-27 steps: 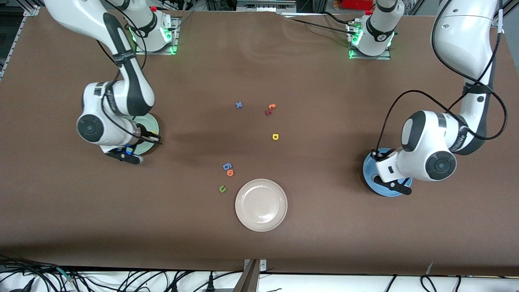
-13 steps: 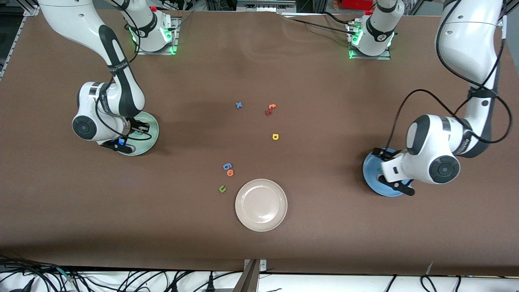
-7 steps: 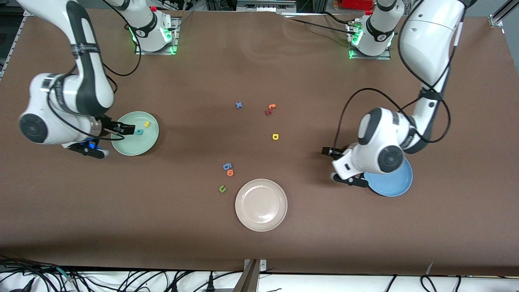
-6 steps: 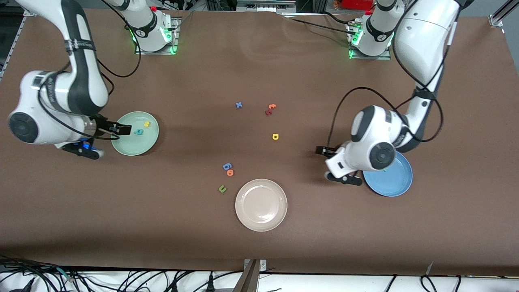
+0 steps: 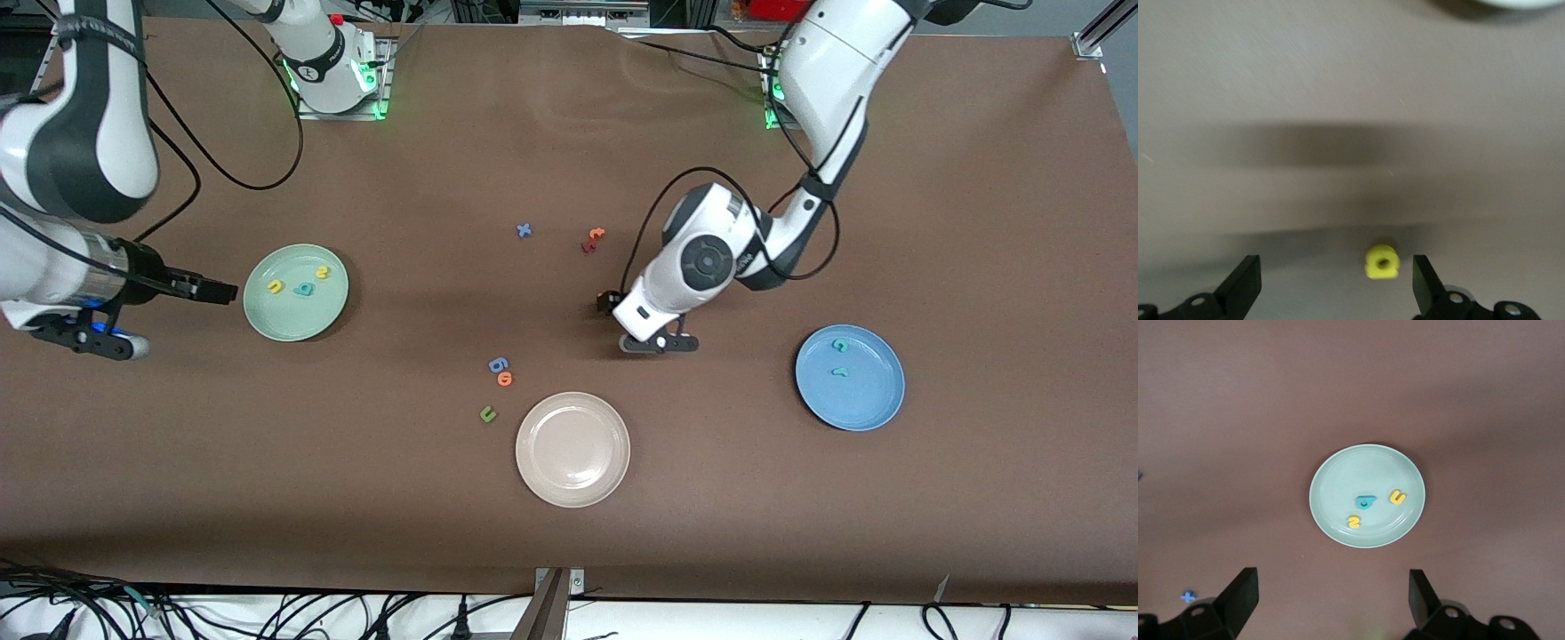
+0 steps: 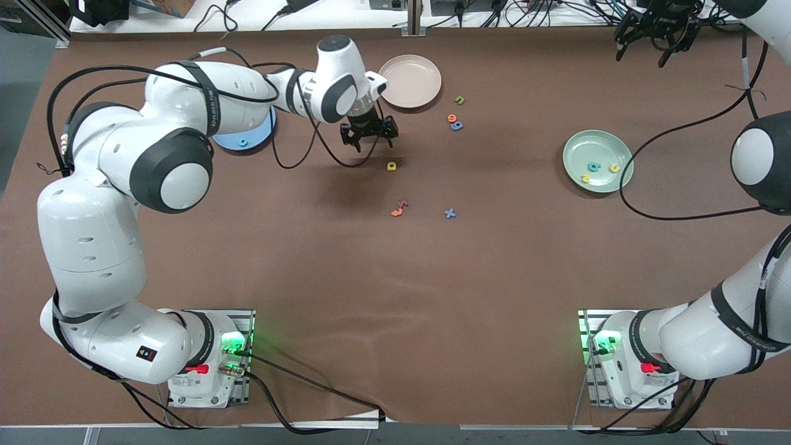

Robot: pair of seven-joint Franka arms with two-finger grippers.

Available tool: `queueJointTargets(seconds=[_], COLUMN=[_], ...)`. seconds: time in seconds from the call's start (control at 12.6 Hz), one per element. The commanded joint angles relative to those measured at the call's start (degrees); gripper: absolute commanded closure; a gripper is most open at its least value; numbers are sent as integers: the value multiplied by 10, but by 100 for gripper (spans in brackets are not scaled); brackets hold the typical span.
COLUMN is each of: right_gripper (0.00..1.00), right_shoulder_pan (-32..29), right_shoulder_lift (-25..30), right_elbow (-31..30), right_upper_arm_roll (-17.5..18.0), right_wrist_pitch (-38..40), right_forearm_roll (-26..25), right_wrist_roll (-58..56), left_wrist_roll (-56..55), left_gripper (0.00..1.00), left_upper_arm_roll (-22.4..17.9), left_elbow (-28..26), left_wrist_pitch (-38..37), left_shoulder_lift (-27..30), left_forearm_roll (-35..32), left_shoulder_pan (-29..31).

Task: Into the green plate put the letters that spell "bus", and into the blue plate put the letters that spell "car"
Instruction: 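Withdraw the right gripper to rest while the left gripper reaches yellow a, then grasp the yellow a with the left gripper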

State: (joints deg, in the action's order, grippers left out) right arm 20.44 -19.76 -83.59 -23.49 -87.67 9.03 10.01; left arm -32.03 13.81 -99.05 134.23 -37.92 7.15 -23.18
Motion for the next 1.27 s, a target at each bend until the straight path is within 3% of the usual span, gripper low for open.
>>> queueJointTargets(seconds=[0.0, 0.32, 0.71, 0.79, 0.95, 1.19], right_gripper=[0, 0, 1, 2, 2, 1], right_shoulder_pan=[-4, -8, -37, -56, -122, -127], right_shoulder_lift=[-4, 6, 14, 20, 43, 42], right_elbow=[25, 26, 25, 26, 25, 20], right_upper_arm_roll=[-5, -7, 5, 28, 124, 143], right_wrist_pitch=[14, -9, -10, -11, -21, -26], right_forearm_roll=[4, 1, -2, -4, -53, -79], right_wrist_roll=[-27, -32, -84, -85, -85, -76], left_wrist_roll=[-85, -148, -155, -155, -155, -157], left_gripper=[1, 3, 23, 24, 24, 25], left_upper_arm_roll=[-4, -4, -5, -5, -7, -7], left_elbow=[-15, -14, -10, -10, -7, 1], left_wrist_pitch=[8, 33, 33, 33, 34, 34], left_shoulder_lift=[18, 0, -12, -14, -22, -32], left_forearm_roll=[-78, -119, -120, -120, -124, -137], left_shoulder_pan=[-26, -53, -64, -64, -73, -75])
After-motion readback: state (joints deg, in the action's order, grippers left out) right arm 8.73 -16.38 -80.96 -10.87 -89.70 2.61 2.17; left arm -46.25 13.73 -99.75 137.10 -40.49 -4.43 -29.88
